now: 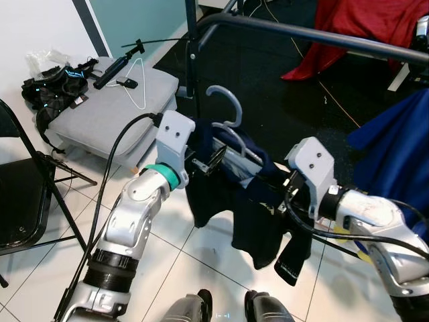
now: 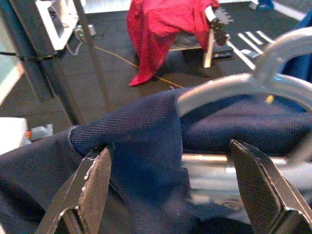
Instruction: Hang hanger
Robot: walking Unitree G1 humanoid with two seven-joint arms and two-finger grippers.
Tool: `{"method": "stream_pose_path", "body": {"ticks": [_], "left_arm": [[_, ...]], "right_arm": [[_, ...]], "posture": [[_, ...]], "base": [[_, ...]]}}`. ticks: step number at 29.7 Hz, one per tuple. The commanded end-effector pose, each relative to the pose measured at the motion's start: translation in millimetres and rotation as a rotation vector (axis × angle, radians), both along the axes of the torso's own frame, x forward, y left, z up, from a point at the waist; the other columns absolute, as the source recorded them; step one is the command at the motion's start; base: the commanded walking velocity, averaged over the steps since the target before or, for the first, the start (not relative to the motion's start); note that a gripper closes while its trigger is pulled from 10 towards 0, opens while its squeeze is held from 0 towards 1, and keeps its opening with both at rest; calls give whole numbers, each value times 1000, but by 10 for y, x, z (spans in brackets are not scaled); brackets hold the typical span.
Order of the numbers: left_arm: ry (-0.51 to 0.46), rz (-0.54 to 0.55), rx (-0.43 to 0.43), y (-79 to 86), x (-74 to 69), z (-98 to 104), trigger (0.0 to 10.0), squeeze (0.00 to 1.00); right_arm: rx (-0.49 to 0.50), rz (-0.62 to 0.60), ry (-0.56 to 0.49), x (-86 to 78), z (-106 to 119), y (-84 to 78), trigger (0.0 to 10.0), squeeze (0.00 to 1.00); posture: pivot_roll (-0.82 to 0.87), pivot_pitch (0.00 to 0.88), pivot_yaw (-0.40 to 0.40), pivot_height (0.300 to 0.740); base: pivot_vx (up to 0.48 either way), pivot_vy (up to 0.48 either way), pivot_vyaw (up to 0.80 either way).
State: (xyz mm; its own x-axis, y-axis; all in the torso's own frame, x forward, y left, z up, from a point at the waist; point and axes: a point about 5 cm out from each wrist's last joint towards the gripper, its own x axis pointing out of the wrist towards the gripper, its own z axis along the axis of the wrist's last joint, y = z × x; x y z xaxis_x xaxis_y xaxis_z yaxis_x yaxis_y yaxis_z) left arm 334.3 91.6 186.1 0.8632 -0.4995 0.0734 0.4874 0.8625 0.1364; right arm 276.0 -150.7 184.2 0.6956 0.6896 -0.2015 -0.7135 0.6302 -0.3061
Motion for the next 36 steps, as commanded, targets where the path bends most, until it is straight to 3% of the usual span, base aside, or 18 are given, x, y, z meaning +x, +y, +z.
{"method": "stream_pose_path", "body": {"ticks": [1, 9, 13, 18, 19, 25, 26, 32, 34, 35, 36], "left_arm": [[14, 22, 23, 18, 9, -87, 10000, 0], [9, 89, 65, 142, 65, -156, 10000, 0], [-2, 83, 71, 375, 60, -83, 10000, 0], [6, 42, 87, 415, 33, -126, 10000, 0], [8, 28, 84, 383, 36, -140, 9255, 0], [7, 15, 80, 342, 44, -149, 9255, 0], [3, 10, 77, 310, 52, -143, 0, 0], [2, -25, 71, 314, 42, -111, 0, 0], [32, -177, 36, 349, -85, -49, 0, 0], [32, -177, 36, 349, -85, -49, 0, 0], [45, -247, 21, 354, -147, -23, 0, 0]], "right_arm": [[8, 34, -25, -21, 74, 48, 10000, 0], [-1, 60, -39, -79, 168, 32, 10000, 0], [-66, 54, -20, -162, 140, -142, 10000, 0], [-68, 81, -20, -204, 184, -166, 10000, 0], [-60, 112, -23, -230, 216, -137, 10000, 0], [-52, 146, -25, -258, 248, -100, 10000, 0], [-61, 158, -26, -269, 256, -90, 10000, 0], [-128, 61, -19, -187, 187, -294, 10000, 0], [-178, -73, -27, -72, 140, -524, 10000, 0], [-178, -73, -27, -72, 140, -524, 10000, 0], [-192, -111, -30, -43, 134, -591, 10000, 0]], "posture": [[-145, 106, 125, 740], [-144, 107, 133, 740], [-137, 106, 141, 740], [-139, 105, 147, 740], [-142, 102, 152, 740], [-142, 102, 152, 740], [-148, 97, 160, 740], [-150, 93, 166, 740], [-143, 92, 173, 740], [-143, 92, 173, 740], [-143, 92, 173, 740]], "base": [[0, 0, 0], [0, 0, 0], [0, 0, 0], [0, 0, 0], [0, 0, 0], [0, 0, 0], [0, 0, 0], [0, 0, 0], [0, 0, 0], [0, 0, 0], [0, 0, 0]]}}
